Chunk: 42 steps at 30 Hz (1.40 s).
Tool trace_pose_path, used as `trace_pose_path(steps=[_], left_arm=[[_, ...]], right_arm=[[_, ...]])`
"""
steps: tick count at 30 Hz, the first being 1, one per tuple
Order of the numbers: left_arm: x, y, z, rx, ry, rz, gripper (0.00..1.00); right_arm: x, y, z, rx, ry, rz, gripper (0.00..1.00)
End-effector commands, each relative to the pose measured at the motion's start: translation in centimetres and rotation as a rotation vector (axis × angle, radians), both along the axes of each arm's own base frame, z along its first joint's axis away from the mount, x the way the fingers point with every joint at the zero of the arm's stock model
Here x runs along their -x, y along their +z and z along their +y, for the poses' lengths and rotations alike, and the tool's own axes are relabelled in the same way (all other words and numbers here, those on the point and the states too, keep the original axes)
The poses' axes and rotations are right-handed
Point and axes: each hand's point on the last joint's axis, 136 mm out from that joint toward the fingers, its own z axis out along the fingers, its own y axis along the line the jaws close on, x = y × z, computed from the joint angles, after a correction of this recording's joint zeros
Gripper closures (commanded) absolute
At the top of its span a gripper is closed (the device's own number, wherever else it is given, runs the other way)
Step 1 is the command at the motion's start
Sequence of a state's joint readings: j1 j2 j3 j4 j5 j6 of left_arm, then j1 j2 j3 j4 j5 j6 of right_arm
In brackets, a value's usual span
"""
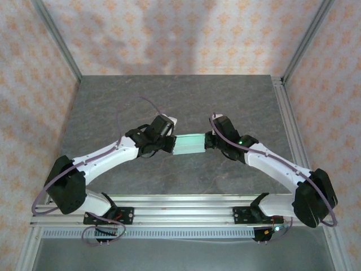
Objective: Fold the paper box
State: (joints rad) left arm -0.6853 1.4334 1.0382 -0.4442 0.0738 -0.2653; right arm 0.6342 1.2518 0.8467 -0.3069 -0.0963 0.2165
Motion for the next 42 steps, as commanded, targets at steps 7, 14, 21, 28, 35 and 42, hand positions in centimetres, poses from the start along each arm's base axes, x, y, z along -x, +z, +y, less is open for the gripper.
trace_pose_path(steps=[7,14,21,28,35,42], left_arm=[[-0.3,0.4,-0.9,0.062,0.098,0.097,0.99],[-0.4,0.2,-1.3,0.101,0.15,0.133,1.0],[-0.5,0.2,-1.9,0.146,0.212,0.185,1.0],[-0.5,-1.9,-1.5,0.125,0.236,0.192,1.0],[0.6,-4.9,-0.6,0.076,0.246,0.237,1.0],[0.9,-5.4,-0.4,0.027,0.228,0.245,1.0]], right_arm=[[0.1,0.7,-0.1,0.014,0.0,-0.021,1.0],[0.2,0.6,-0.2,0.048,0.005,-0.03,1.0],[0.2,0.2,-0.1,0.048,0.002,-0.024,1.0],[0.3,-0.9,-0.2,0.043,0.004,-0.037,1.0],[0.7,-2.9,-0.5,0.014,0.015,-0.086,1.0],[1.2,0.6,0.5,-0.056,0.071,-0.138,0.7]])
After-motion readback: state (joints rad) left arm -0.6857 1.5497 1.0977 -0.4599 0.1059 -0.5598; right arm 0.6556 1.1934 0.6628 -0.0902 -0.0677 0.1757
